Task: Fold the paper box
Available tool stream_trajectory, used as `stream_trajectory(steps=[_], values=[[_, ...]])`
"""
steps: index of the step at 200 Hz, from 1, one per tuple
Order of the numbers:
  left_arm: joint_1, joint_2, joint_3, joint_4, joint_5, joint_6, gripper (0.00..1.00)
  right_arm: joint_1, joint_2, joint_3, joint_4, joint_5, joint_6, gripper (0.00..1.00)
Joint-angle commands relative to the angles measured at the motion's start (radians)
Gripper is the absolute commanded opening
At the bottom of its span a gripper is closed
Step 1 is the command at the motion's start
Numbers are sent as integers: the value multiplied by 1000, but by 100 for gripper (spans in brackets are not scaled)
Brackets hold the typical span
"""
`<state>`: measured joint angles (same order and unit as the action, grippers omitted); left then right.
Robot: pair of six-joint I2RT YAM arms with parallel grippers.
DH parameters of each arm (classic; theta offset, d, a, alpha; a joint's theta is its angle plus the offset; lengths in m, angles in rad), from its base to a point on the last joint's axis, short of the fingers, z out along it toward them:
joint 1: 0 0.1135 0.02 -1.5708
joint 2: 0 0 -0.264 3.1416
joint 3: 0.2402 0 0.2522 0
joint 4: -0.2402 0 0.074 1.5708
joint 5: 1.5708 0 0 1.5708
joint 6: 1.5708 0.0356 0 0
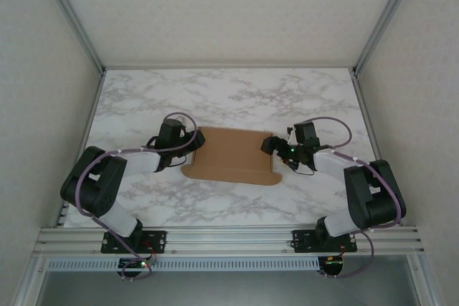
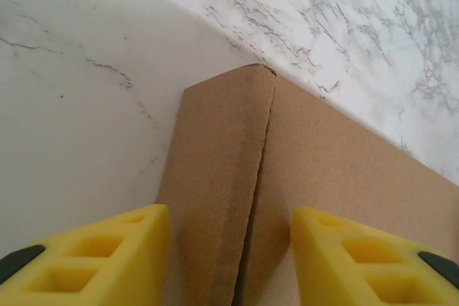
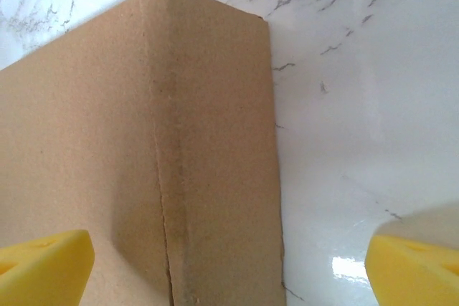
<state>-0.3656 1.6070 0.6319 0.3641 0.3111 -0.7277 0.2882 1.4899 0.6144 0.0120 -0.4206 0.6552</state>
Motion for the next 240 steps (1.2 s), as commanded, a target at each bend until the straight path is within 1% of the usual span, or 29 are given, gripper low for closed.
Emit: stream_trajectory(steps=[1,32,54,63,83,115,132,141,158,173,186,200,219,240], values=[[-10,39,-31,-25,19,-3,47,23,122,-39,157,-98,15,99],[-11,51,-26,-32,7,7,44,22,123,-50,154,-105,-11,99],[-12,45,-27,-42,1,9,43,22,83,-50,94,-59,-43,99],[-12,33,-26,-54,-9,8,43,23,51,-45,41,-5,-61,99],[-13,-13,-21,-94,-60,17,45,38,-65,-29,-107,191,-119,98],[-14,-86,33,-198,-194,70,48,125,-230,31,-261,466,-254,97],[-15,-110,86,-252,-239,109,48,178,-311,42,-279,594,-292,94],[-16,-116,117,-280,-254,124,48,215,-355,33,-252,630,-320,92],[-26,-124,160,-317,-266,154,48,307,-393,36,-173,616,-441,87],[-37,-129,172,-326,-267,168,49,378,-364,46,-94,497,-595,84],[-42,-132,172,-324,-262,168,49,445,-318,62,-59,431,-773,84],[-42,-133,174,-320,-256,169,49,524,-259,100,-83,388,-990,84],[-44,-133,184,-325,-235,174,49,569,-187,138,-107,316,-1255,83],[-44,-136,173,-318,-210,170,49,567,-123,157,-78,293,-1431,83]])
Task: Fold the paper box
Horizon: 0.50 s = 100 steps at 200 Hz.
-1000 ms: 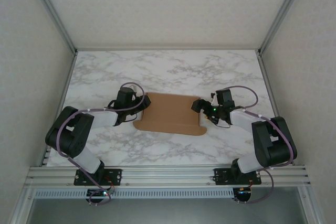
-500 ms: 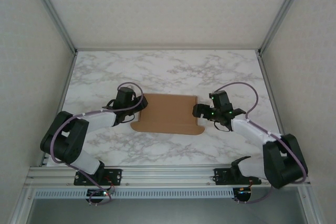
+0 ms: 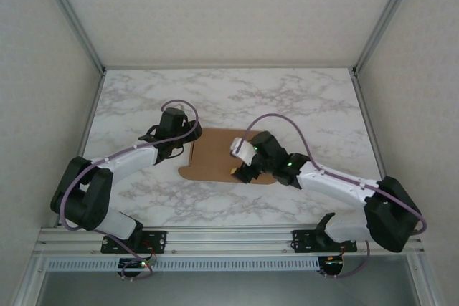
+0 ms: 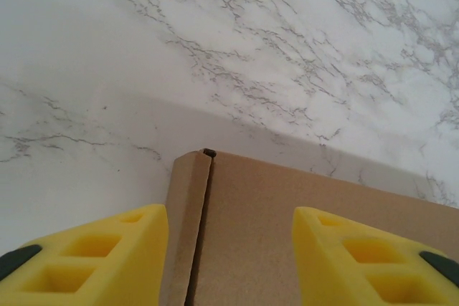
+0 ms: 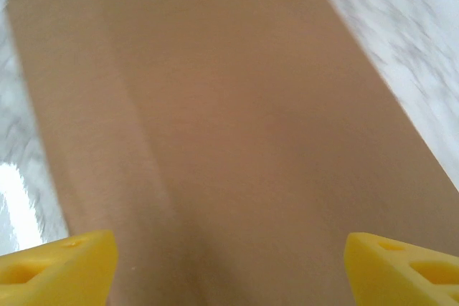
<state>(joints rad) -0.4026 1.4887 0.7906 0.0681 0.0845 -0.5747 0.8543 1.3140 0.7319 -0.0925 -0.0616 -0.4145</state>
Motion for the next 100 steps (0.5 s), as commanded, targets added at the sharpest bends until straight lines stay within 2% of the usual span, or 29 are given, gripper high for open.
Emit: stream_trajectory(steps=[1,26,61,100], values=[[-6,-19,13,-20,17,16,49,1,57,39,30,-66,-368,83],[-5,-33,-11,0,17,11,49,1,126,72,53,-58,-451,83],[-4,-17,-23,19,29,3,49,4,201,117,47,-71,-468,83],[-5,40,-44,62,53,-38,48,18,283,127,42,-2,-506,82]])
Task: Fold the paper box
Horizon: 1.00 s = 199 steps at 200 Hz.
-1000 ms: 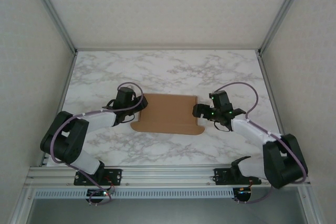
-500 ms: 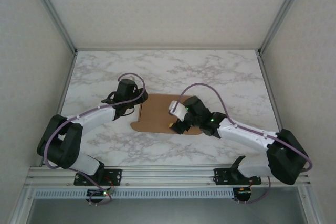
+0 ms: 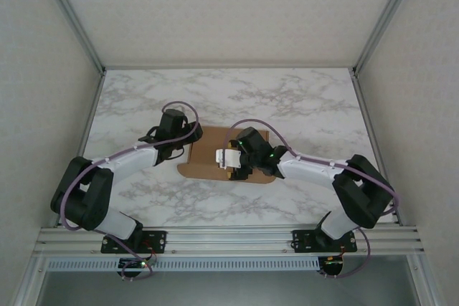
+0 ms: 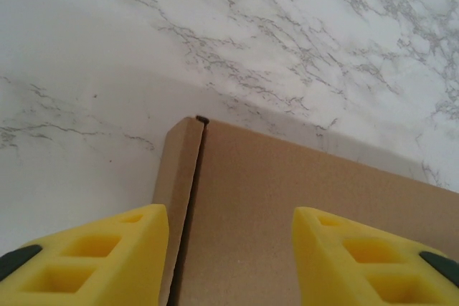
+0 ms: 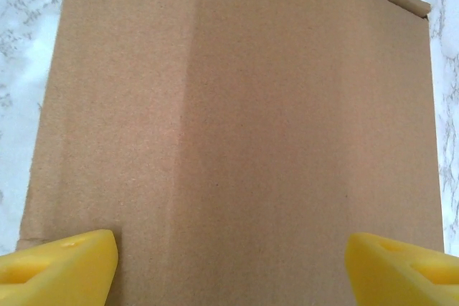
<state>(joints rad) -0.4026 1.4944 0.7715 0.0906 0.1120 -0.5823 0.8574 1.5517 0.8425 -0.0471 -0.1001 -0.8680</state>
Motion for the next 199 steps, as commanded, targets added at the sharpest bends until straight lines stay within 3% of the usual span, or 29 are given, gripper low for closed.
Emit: stream_trajectory(steps=[1,26,70,89,106,130,160,181,199], values=[[-5,36,-26,40,27,-32,48,15,47,17,-4,37,-53,81],[-5,63,-41,61,39,-49,48,27,90,22,-40,70,-65,75],[-5,70,-39,64,46,-54,47,41,164,46,-91,96,-62,46],[-5,67,-31,51,40,-47,47,43,183,54,-94,97,-51,40],[-3,53,-23,37,24,-37,47,42,179,58,-83,83,-18,48],[10,8,5,-8,6,-15,49,15,75,55,-57,-59,83,61],[39,-34,45,-51,16,4,50,-105,-125,9,147,-305,460,68],[53,-34,64,-80,35,25,51,-169,-205,7,177,-260,654,70],[64,-34,53,-77,42,27,52,-209,-257,23,104,-90,837,69]])
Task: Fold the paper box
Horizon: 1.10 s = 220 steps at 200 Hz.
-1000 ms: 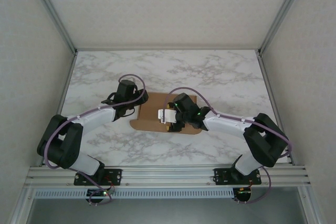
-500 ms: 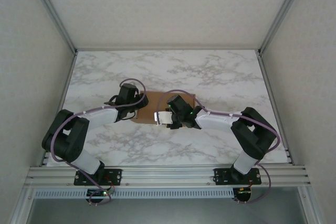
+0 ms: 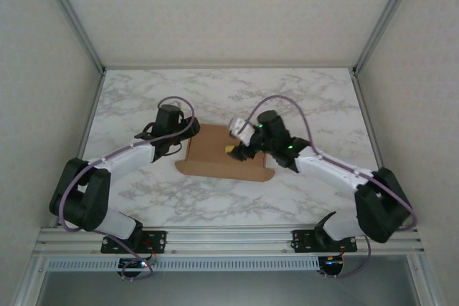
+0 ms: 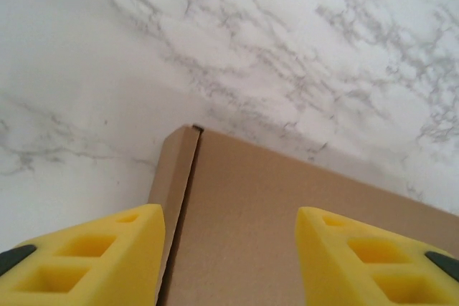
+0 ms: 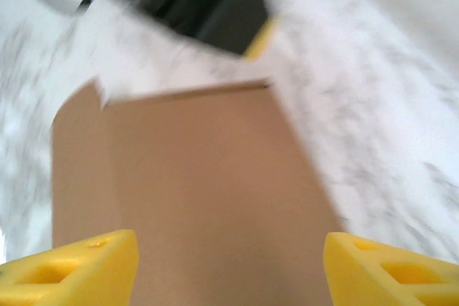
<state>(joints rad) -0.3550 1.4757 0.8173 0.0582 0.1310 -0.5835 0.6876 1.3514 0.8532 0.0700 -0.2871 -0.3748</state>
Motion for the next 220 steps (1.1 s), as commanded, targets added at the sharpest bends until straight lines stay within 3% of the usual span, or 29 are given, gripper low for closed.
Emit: stream_trajectory(steps=[1,25,53,65,77,97,151,157,220], values=[[17,-15,6,-44,23,29,52,-41,-60,14,-21,104,360,70],[22,25,-7,-29,54,21,51,-88,-75,77,-253,281,507,63],[22,71,-27,8,69,4,48,-146,-104,-46,-175,275,618,61],[23,76,-39,30,65,4,47,-191,-97,-60,-188,272,705,53],[24,88,-43,37,67,12,45,-257,-67,-62,-204,174,788,52],[34,112,-45,45,78,25,41,-317,15,-51,-195,-3,852,59],[93,155,-68,60,101,42,30,-403,178,-74,-139,-162,934,79],[99,160,-73,65,106,39,28,-414,191,-82,-127,-175,944,85],[125,224,-85,61,130,46,22,-441,355,-82,-12,-375,991,87]])
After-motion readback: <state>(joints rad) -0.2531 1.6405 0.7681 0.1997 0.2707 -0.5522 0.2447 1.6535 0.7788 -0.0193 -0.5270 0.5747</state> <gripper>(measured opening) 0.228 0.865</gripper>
